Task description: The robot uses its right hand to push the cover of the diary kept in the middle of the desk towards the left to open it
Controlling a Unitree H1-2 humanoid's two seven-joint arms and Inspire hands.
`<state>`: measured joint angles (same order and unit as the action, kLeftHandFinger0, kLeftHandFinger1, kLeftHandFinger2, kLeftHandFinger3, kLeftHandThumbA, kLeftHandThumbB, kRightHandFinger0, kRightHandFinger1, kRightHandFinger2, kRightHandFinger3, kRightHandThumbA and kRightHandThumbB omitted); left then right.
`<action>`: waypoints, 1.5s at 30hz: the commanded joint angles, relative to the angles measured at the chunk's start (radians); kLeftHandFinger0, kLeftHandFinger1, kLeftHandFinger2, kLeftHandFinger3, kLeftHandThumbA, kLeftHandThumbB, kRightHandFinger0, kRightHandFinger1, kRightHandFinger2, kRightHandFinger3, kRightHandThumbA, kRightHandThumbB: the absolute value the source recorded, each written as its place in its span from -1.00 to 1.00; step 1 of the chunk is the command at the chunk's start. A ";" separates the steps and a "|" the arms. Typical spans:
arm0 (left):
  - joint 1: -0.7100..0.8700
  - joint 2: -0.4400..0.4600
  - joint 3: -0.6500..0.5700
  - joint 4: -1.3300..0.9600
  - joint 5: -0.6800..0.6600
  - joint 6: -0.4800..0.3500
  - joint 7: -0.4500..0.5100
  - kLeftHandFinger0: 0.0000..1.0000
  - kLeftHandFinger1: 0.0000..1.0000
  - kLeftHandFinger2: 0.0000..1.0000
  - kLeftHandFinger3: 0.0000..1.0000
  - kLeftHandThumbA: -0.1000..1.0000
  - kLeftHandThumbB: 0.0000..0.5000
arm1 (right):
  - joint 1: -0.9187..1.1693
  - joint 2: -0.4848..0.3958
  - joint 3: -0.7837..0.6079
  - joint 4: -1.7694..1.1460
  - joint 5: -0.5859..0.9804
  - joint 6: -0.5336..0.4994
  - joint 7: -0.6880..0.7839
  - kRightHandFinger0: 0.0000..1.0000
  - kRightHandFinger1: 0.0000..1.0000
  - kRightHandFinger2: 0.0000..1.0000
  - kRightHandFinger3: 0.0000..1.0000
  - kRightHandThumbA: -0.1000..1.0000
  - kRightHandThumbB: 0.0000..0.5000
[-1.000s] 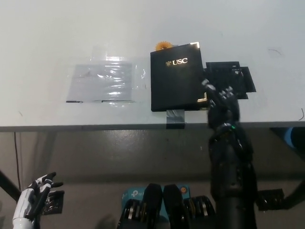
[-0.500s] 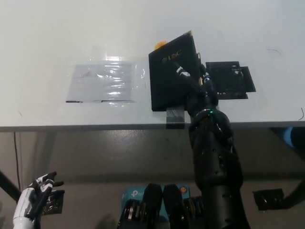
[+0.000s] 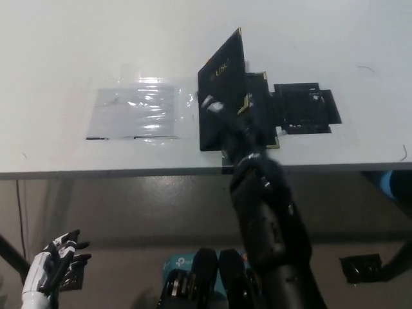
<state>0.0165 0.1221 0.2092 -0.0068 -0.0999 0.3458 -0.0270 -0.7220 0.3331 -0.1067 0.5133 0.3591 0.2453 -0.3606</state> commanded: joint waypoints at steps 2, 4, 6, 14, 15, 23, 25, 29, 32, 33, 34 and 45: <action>-0.023 0.018 -0.017 -0.028 0.019 0.007 0.008 0.38 0.08 0.23 0.43 0.29 0.46 | 0.023 0.040 0.129 0.044 -0.112 -0.009 0.069 1.00 1.00 1.00 1.00 1.00 -0.31; -0.027 0.018 -0.024 -0.026 0.021 0.005 0.005 0.39 0.09 0.23 0.43 0.29 0.40 | 0.034 0.027 0.180 0.044 -0.156 -0.011 0.077 0.98 1.00 1.00 1.00 1.00 -0.31; -0.028 0.019 -0.030 -0.029 0.024 0.013 0.002 0.44 0.13 0.24 0.42 0.27 0.37 | 0.033 0.029 0.201 0.077 -0.173 -0.033 0.071 0.89 1.00 1.00 1.00 1.00 -0.25; -0.032 0.026 -0.052 -0.028 0.026 0.011 0.000 0.46 0.14 0.25 0.44 0.30 0.44 | 0.020 -0.022 0.276 0.119 -0.257 -0.074 0.103 0.93 1.00 1.00 1.00 1.00 -0.16; -0.033 0.029 -0.053 -0.026 0.023 0.012 -0.004 0.49 0.16 0.29 0.47 0.31 0.47 | 0.016 -0.029 0.278 0.126 -0.261 -0.076 0.109 0.94 1.00 1.00 1.00 1.00 -0.16; -0.043 0.046 -0.072 -0.039 0.028 0.023 -0.016 0.49 0.08 0.21 0.47 0.35 0.41 | -0.090 -0.130 0.405 0.221 -0.437 -0.094 0.146 0.97 1.00 1.00 1.00 1.00 -0.14; -0.050 0.049 -0.085 -0.040 0.041 0.015 -0.014 0.44 0.04 0.17 0.43 0.34 0.45 | -0.132 -0.159 0.465 0.250 -0.485 -0.087 0.156 0.98 1.00 1.00 1.00 1.00 -0.05; -0.053 0.047 -0.089 -0.050 0.038 0.029 -0.007 0.40 0.04 0.16 0.46 0.26 0.33 | -0.206 -0.182 0.563 0.287 -0.561 -0.079 0.183 -1.00 -0.99 -0.74 -0.62 1.00 -0.12; -0.055 0.058 -0.099 -0.044 0.040 -0.004 -0.017 0.32 0.00 0.11 0.40 0.26 0.25 | -0.268 -0.195 0.675 0.319 -0.647 -0.084 0.231 -0.98 -0.73 -0.41 -0.32 1.00 -0.08; -0.060 0.064 -0.108 -0.046 0.049 -0.006 -0.018 0.31 -0.02 0.08 0.39 0.28 0.24 | -0.281 -0.197 0.697 0.323 -0.664 -0.066 0.234 -0.75 -0.45 -0.16 0.08 1.00 0.03; -0.066 0.067 -0.115 -0.051 0.053 0.003 -0.019 0.30 -0.03 0.04 0.37 0.30 0.25 | -0.299 -0.201 0.730 0.330 -0.690 -0.066 0.246 -0.06 0.28 0.49 0.75 1.00 0.03; -0.084 0.059 -0.145 -0.063 0.062 0.028 -0.021 0.42 0.01 0.01 0.30 0.25 0.23 | -0.334 -0.125 0.846 0.380 -0.782 -0.023 0.303 -1.00 -0.95 -0.73 -0.47 1.00 0.48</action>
<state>-0.0532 0.1620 0.0704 -0.0336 -0.0492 0.3792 -0.0324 -1.0194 0.1787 0.7162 0.8877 -0.3380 0.2142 -0.1089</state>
